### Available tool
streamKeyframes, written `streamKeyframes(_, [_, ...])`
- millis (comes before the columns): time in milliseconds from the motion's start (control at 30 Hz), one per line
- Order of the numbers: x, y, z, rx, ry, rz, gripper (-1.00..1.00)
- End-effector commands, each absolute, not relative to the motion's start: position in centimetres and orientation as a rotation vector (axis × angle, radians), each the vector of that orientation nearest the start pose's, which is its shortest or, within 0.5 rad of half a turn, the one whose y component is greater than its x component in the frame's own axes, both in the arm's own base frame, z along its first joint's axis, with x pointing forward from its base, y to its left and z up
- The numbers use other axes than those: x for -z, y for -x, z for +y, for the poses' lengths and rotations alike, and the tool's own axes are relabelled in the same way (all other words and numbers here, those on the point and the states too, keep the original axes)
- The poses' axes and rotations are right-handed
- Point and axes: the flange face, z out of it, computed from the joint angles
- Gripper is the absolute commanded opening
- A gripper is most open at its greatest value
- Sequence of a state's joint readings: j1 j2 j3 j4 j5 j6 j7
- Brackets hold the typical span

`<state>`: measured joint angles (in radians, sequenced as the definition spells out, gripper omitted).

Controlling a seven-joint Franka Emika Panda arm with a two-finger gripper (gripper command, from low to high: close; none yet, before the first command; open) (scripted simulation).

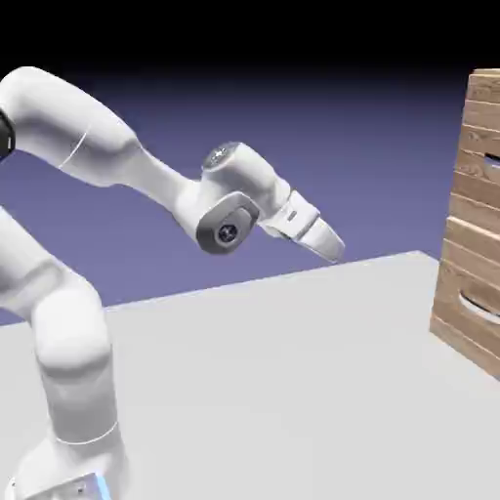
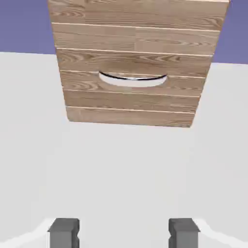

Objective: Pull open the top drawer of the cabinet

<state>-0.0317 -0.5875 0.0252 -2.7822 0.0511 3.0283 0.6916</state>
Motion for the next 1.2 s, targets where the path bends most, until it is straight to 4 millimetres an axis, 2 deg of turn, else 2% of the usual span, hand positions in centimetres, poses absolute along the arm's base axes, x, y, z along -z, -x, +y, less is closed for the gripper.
streamKeyframes(0, [-49.4, -39.3, -1.5, 1.14, 2.439, 0.969, 0.0])
streamKeyframes(133, [-55.7, -39.0, -4.4, 1.32, 2.36, 0.989, 0.0])
streamKeyframes(267, [-61.8, -37.7, -6.3, 1.5, 2.289, 0.985, 0.0])
streamKeyframes(400, [-67.4, -36.0, -7.1, 1.681, 2.228, 0.954, 0.0])
streamKeyframes(500, [-71.2, -34.7, -6.8, 1.816, 2.191, 0.913, 0.0])
streamKeyframes(700, [-77.4, -32.9, -4.3, 2.079, 2.143, 0.781, 0.0])
streamKeyframes(867, [-81.0, -32.8, -0.7, 2.284, 2.134, 0.621, 0.0])
streamKeyframes(1033, [-82.7, -34.8, 3.5, 2.462, 2.153, 0.416, 0.0])
streamKeyframes(1167, [-82.7, -37.9, 6.9, 2.577, 2.186, 0.222, 0.0])
